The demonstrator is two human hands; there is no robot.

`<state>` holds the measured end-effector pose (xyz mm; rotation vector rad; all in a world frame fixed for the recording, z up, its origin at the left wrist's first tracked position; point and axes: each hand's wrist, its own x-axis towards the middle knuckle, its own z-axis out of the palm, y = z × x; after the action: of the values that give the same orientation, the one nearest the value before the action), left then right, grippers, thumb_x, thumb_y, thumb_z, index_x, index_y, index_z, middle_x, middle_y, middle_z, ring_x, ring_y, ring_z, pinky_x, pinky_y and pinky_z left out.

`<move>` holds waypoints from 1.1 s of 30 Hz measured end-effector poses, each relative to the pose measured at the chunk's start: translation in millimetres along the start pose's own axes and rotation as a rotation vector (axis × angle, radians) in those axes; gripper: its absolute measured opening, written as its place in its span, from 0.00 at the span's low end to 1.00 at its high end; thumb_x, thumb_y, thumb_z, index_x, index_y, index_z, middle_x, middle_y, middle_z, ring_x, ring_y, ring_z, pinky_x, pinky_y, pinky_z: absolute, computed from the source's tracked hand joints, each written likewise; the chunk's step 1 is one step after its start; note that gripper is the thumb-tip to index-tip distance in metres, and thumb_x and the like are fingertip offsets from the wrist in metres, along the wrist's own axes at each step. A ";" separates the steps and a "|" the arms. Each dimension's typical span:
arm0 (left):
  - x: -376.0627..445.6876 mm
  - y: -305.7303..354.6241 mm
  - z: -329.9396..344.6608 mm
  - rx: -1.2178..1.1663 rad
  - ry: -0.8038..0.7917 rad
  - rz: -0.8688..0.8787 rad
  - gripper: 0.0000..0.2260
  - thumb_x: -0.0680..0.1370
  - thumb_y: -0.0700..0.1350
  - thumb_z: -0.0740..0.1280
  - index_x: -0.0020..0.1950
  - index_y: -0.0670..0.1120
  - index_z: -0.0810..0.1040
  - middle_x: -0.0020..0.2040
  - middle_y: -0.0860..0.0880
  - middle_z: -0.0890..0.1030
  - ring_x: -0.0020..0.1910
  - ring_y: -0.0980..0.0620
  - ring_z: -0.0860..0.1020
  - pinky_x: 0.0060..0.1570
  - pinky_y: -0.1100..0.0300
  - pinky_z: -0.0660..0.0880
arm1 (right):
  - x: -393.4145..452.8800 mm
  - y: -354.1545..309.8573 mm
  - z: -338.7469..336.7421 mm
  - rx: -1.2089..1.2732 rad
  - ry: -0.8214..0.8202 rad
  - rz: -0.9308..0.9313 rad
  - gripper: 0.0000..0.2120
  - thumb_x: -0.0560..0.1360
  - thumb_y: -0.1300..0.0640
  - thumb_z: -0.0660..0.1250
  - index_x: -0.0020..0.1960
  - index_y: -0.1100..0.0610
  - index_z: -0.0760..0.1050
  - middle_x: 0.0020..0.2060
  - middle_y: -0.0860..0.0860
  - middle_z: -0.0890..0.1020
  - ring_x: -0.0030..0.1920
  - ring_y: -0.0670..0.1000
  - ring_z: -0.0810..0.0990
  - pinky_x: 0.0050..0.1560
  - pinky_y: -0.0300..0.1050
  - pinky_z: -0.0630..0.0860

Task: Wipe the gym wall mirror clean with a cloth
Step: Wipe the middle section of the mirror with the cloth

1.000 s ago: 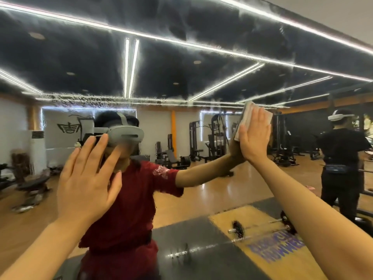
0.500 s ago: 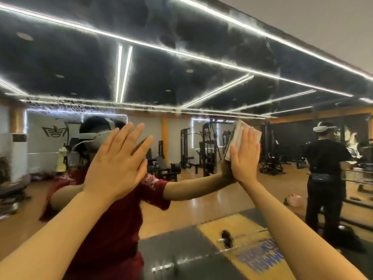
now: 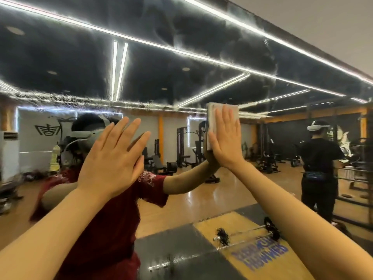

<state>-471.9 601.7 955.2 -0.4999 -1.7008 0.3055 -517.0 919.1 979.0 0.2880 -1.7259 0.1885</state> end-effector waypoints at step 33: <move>0.4 0.8 0.9 0.000 0.004 -0.003 0.26 0.79 0.52 0.53 0.74 0.43 0.70 0.76 0.37 0.64 0.75 0.36 0.61 0.74 0.40 0.57 | -77.2 -43.0 18.8 -0.027 -0.114 -0.036 0.33 0.82 0.44 0.45 0.80 0.60 0.43 0.80 0.57 0.43 0.79 0.56 0.41 0.78 0.58 0.43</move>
<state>-472.7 602.6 955.0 -0.4973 -1.6979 0.3018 -509.9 879.3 898.2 0.3149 -1.8337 0.1235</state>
